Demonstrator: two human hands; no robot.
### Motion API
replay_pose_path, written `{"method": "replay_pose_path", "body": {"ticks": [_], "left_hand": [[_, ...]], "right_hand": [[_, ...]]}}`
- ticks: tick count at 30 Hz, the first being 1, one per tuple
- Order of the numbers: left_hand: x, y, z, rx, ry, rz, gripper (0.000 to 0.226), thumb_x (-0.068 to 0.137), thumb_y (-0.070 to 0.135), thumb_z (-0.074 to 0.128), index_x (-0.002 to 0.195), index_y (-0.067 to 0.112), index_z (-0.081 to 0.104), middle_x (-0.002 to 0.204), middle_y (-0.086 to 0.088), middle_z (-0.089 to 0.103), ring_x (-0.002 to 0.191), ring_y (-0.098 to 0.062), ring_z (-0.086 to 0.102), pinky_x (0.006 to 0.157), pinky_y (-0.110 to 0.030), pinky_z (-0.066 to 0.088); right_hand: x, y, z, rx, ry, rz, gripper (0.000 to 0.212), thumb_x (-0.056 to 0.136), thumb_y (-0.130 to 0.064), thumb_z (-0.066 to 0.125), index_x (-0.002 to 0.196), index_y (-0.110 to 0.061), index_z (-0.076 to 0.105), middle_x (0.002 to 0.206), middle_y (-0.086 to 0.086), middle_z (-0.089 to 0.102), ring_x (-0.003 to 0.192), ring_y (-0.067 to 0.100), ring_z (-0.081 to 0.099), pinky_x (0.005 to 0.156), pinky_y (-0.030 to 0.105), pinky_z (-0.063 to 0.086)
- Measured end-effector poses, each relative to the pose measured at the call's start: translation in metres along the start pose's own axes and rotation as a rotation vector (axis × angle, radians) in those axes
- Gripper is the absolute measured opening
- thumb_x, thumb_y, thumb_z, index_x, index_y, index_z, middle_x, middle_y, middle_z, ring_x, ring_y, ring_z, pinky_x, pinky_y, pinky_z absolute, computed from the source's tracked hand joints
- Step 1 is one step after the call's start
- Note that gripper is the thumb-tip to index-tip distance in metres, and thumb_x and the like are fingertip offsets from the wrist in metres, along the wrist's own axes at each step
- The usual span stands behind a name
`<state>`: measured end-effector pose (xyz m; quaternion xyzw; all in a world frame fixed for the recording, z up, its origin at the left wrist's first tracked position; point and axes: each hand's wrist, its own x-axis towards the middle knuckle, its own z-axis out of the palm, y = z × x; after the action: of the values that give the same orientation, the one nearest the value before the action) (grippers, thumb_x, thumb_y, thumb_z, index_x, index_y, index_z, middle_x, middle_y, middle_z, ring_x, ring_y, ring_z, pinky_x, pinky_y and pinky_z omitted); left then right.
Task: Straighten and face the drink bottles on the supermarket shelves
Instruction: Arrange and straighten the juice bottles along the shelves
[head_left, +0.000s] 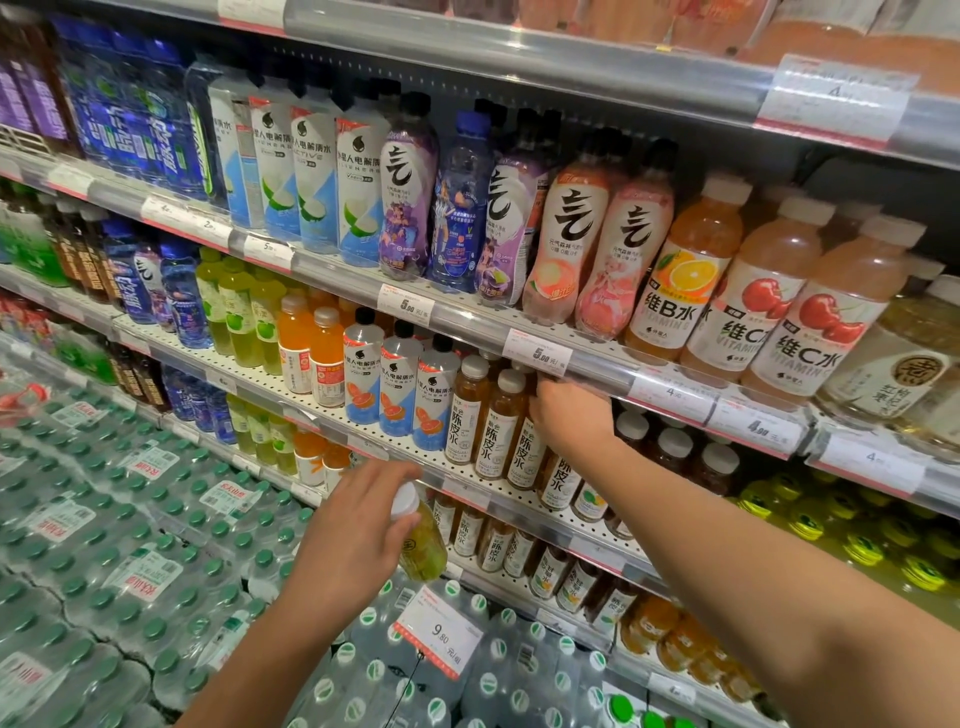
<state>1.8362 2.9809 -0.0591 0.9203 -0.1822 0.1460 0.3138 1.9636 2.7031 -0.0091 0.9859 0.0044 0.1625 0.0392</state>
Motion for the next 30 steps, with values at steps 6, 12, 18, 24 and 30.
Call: {"method": "replay_pose_path", "body": {"ticks": [6, 12, 18, 24, 30], "left_hand": [[0.004, 0.005, 0.003, 0.0, -0.001, 0.012, 0.041, 0.091, 0.027, 0.07, 0.129, 0.029, 0.055, 0.125, 0.009, 0.057, 0.112, -0.016, 0.056, 0.084, -0.036, 0.048], [0.0, 0.003, 0.004, 0.003, -0.016, 0.02, 0.041, 0.092, 0.027, 0.069, 0.129, 0.03, 0.053, 0.123, 0.01, 0.055, 0.112, -0.015, 0.054, 0.085, -0.036, 0.048], [-0.001, 0.001, 0.003, 0.012, -0.024, 0.018, 0.04, 0.091, 0.027, 0.069, 0.129, 0.029, 0.054, 0.124, 0.008, 0.057, 0.113, -0.017, 0.055, 0.086, -0.036, 0.048], [0.002, 0.003, 0.006, 0.02, -0.021, 0.012, 0.04, 0.091, 0.029, 0.069, 0.128, 0.028, 0.054, 0.122, 0.007, 0.058, 0.109, -0.019, 0.057, 0.082, -0.036, 0.048], [0.004, 0.006, 0.008, 0.032, -0.032, 0.013, 0.041, 0.091, 0.03, 0.069, 0.129, 0.027, 0.054, 0.125, 0.008, 0.057, 0.114, -0.019, 0.056, 0.085, -0.04, 0.05]], "right_hand": [[0.008, 0.0, -0.001, 0.007, -0.093, 0.047, 0.018, 0.1, -0.029, 0.058, 0.102, -0.016, 0.07, 0.094, 0.005, 0.07, 0.085, 0.031, 0.068, 0.069, 0.042, 0.06], [0.014, 0.002, 0.001, 0.06, -0.155, 0.075, 0.019, 0.102, -0.031, 0.057, 0.113, -0.018, 0.065, 0.094, -0.003, 0.062, 0.097, 0.027, 0.065, 0.07, 0.037, 0.049], [0.01, 0.014, 0.0, 0.193, -0.197, 0.003, 0.016, 0.104, -0.034, 0.054, 0.108, -0.018, 0.056, 0.098, 0.0, 0.057, 0.103, 0.028, 0.062, 0.079, 0.038, 0.048], [0.006, 0.018, -0.002, 0.188, -0.203, -0.049, 0.027, 0.105, -0.035, 0.055, 0.089, -0.014, 0.06, 0.091, 0.003, 0.064, 0.088, 0.026, 0.065, 0.078, 0.042, 0.057], [0.004, 0.02, -0.003, 0.152, -0.186, -0.082, 0.03, 0.105, -0.037, 0.053, 0.085, -0.016, 0.058, 0.087, 0.003, 0.065, 0.083, 0.025, 0.065, 0.075, 0.043, 0.058]]}}
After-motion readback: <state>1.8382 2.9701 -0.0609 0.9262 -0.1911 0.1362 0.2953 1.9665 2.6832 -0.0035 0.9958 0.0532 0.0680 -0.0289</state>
